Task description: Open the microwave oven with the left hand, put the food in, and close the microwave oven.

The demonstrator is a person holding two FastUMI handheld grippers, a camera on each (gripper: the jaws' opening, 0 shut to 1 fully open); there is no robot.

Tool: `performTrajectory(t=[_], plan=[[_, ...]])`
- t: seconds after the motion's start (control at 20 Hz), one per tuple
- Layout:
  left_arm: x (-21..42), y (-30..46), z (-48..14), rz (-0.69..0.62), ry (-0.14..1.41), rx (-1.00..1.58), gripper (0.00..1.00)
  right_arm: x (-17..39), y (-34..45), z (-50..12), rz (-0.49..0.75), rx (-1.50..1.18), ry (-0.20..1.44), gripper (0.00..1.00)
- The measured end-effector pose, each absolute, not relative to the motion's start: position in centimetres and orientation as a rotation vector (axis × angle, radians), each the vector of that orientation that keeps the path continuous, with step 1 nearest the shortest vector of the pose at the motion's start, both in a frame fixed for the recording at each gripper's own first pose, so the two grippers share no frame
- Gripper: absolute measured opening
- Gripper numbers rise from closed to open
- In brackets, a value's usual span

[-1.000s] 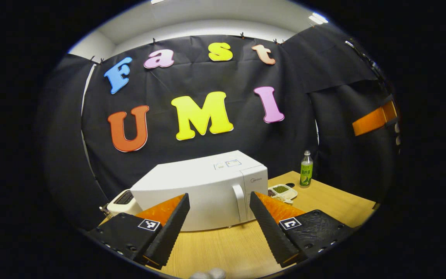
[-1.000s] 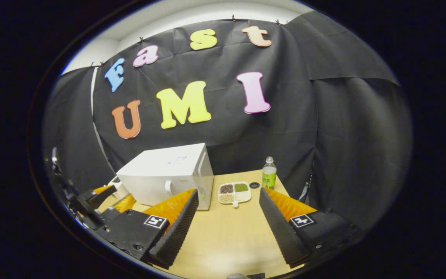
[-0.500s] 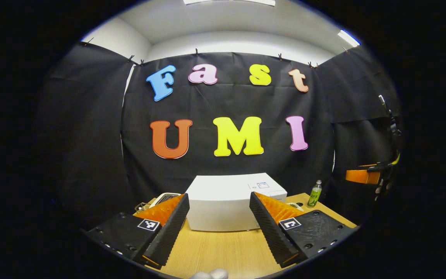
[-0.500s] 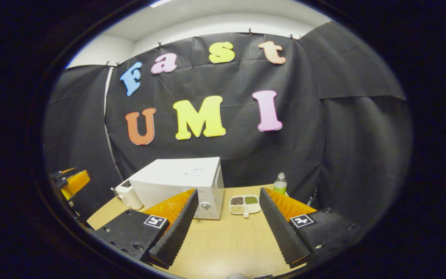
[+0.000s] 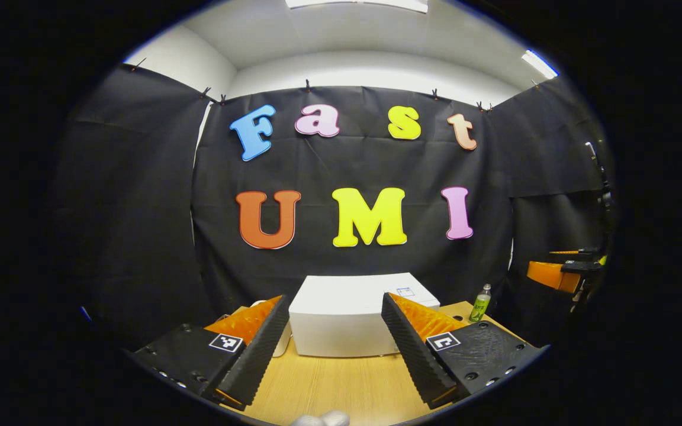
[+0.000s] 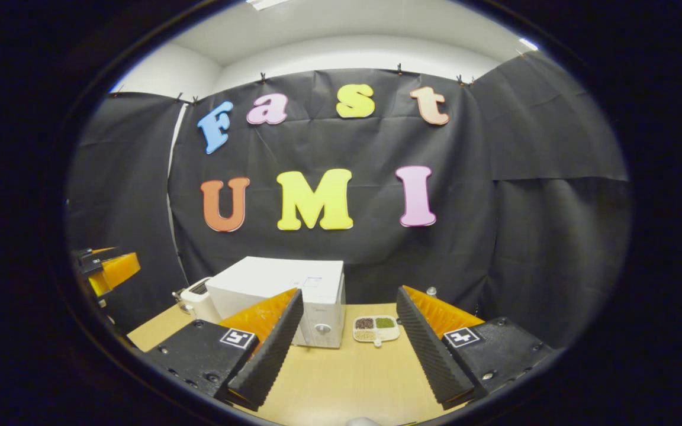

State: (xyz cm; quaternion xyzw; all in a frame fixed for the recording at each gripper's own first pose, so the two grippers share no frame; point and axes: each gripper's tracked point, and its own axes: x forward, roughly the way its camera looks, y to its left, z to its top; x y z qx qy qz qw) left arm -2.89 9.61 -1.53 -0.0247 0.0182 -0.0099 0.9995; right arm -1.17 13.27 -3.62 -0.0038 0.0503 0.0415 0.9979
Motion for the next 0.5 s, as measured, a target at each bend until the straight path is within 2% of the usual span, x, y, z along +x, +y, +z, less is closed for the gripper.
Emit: performTrajectory(t=[0.5], plan=[[-2.54, 8.96, -0.41, -0.051, 0.002, -0.040, 0.96, -1.81, 13.27, -2.89, 0.075, 0.005, 0.092, 0.92]])
